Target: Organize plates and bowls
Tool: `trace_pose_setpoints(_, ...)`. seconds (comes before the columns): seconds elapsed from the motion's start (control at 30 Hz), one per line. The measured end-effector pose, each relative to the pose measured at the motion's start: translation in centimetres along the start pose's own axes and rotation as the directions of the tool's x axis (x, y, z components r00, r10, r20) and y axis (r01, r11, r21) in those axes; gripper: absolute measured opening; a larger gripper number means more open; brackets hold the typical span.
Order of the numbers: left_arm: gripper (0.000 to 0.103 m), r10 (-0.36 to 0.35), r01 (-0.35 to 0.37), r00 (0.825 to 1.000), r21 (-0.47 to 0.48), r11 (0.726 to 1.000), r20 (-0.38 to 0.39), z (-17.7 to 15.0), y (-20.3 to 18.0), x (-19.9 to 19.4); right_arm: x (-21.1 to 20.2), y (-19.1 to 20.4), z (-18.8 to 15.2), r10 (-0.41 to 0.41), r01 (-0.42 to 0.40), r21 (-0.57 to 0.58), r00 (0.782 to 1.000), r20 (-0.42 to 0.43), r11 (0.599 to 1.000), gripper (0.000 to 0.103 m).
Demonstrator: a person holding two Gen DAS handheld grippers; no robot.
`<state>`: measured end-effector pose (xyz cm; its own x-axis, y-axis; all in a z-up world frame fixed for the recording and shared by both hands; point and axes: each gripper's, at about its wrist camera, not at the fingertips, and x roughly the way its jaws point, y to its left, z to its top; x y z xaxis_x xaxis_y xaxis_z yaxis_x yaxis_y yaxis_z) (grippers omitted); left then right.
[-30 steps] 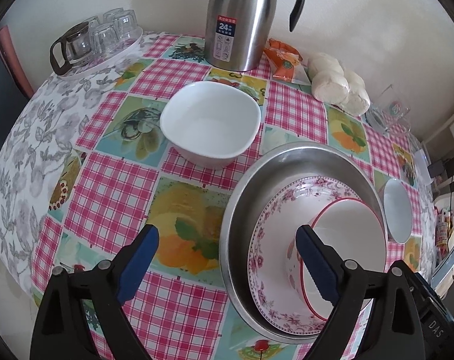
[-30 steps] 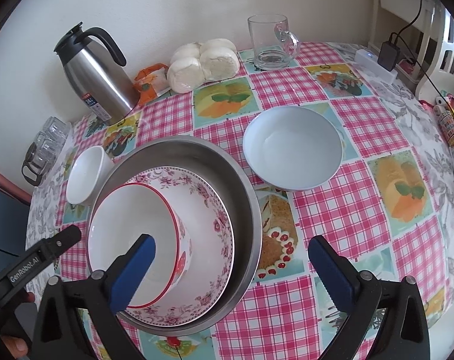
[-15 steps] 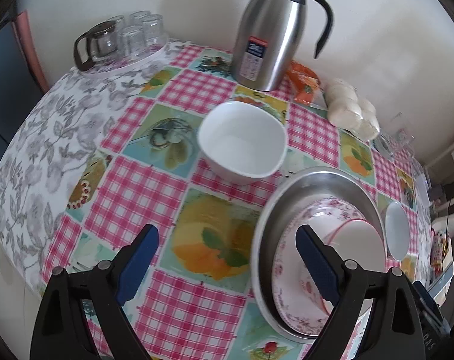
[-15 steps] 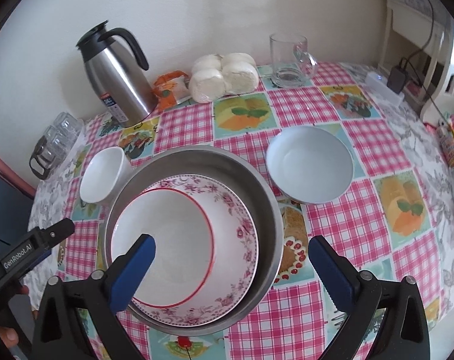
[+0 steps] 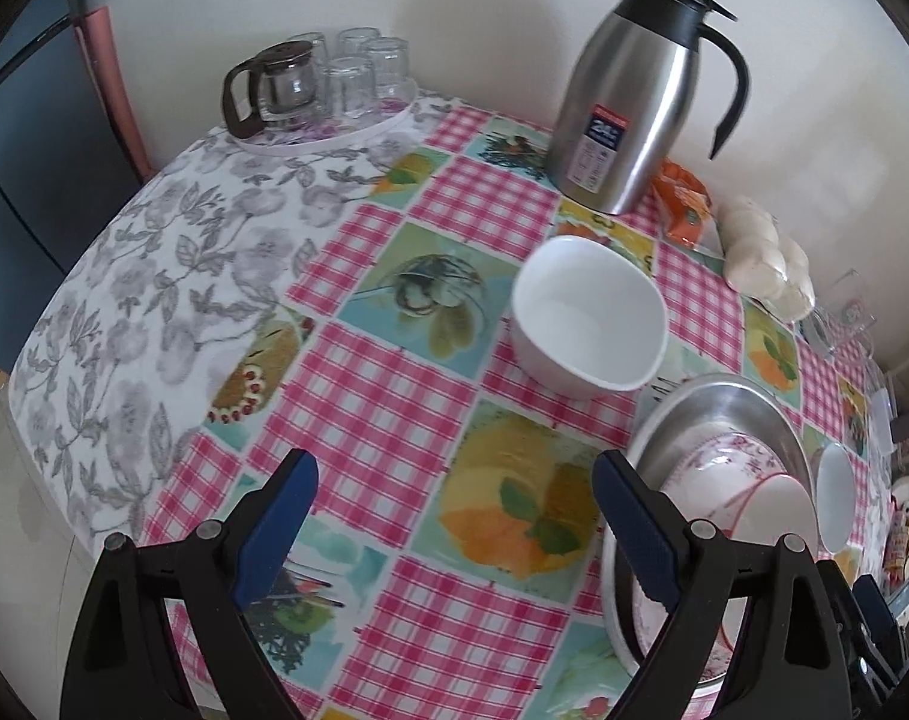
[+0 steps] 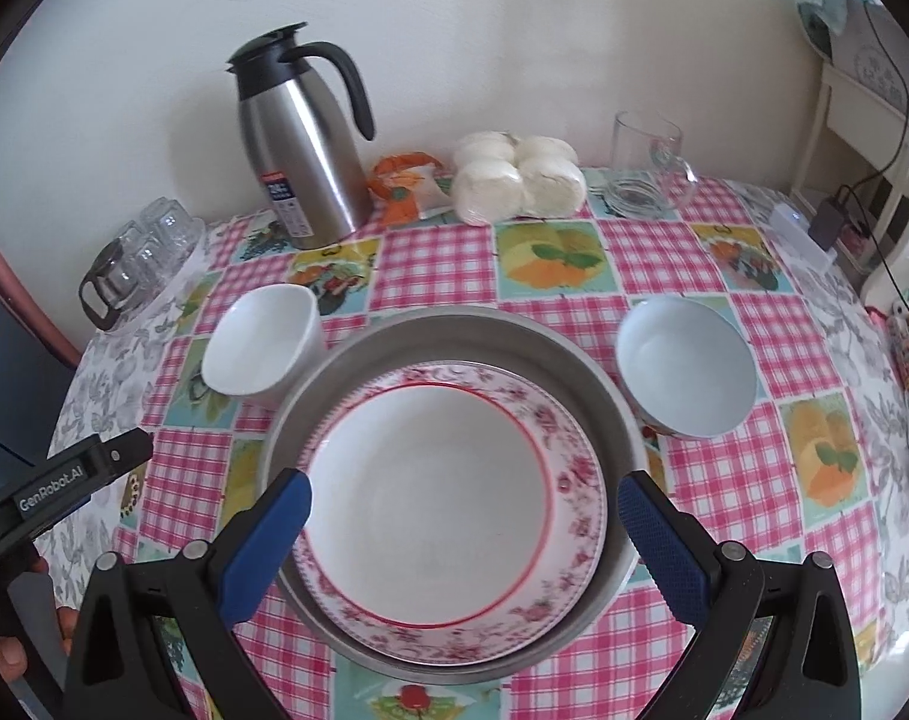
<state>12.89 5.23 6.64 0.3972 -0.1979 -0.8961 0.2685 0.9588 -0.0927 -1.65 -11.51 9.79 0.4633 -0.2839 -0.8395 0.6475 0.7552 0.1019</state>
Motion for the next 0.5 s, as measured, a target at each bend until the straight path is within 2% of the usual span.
trace_pose_setpoints(0.5,0.093,0.028,-0.028,1.0,-0.069,0.997,0.008,1.3,4.5,0.3,1.3,6.0,-1.3,0.004,-0.004,-0.091,1.0,0.001,0.996,0.103)
